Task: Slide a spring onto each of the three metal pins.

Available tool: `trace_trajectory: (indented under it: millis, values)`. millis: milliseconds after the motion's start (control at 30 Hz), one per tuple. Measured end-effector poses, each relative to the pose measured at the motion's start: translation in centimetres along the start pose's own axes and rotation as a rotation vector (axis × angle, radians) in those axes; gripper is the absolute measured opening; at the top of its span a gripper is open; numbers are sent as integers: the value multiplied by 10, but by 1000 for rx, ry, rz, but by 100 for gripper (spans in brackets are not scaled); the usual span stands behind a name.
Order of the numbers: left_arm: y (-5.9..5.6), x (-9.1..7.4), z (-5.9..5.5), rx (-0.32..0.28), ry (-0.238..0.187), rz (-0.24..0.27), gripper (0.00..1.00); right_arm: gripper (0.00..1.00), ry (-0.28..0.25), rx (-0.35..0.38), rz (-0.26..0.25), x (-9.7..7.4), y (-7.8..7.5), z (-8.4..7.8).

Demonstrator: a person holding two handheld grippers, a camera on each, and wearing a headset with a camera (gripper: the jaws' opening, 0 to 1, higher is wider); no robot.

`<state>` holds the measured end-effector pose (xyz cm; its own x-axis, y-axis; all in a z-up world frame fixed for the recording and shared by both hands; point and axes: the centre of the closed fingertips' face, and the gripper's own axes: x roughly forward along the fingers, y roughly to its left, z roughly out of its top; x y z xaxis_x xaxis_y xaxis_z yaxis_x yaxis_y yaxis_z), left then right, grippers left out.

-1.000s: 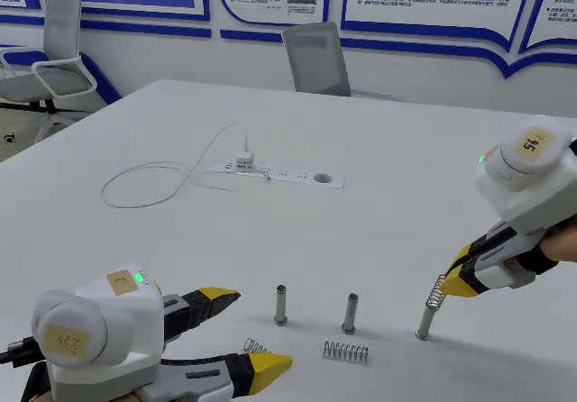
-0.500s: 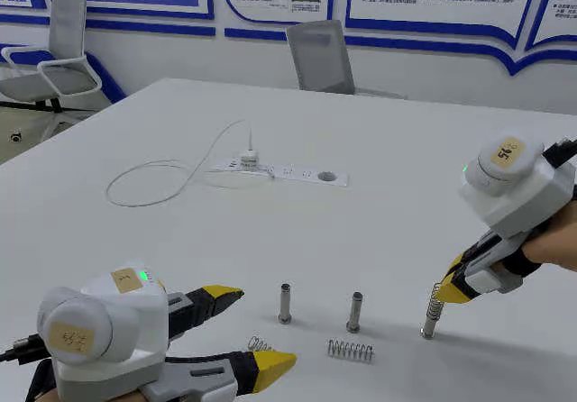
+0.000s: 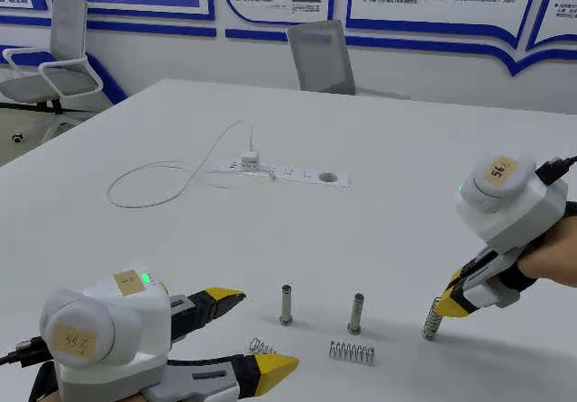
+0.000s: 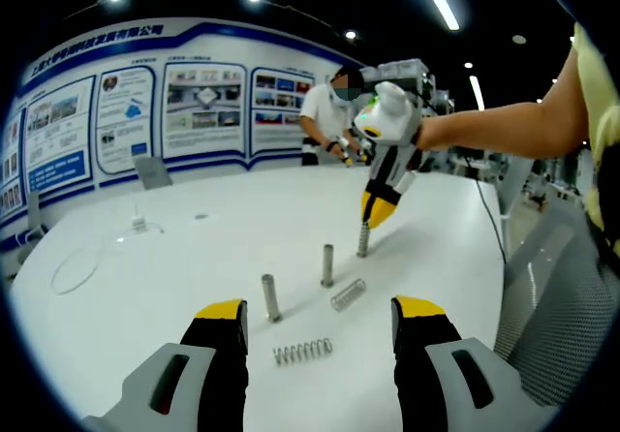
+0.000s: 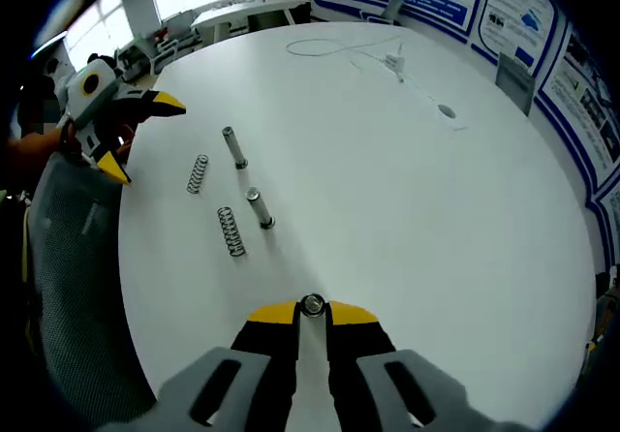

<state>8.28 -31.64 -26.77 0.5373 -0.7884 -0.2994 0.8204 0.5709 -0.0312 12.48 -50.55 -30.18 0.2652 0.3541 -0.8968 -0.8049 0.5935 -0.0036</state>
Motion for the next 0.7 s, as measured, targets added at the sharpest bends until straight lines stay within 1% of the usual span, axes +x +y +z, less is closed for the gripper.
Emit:
trace_trajectory:
  millis: [133,400,533,700]
  values:
    - [0,0,0,1,0,1,61,12,7,-3,1,5,-4,0]
    - [0,-1,0,0,0,2,61,12,11,2,4,8,-4,-3]
    - [-1,-1,0,1,0,2,61,12,5,8,7,8,-4,-3]
    - [-1,0,1,1,-1,1,61,12,-7,-2,1,9,-4,-1]
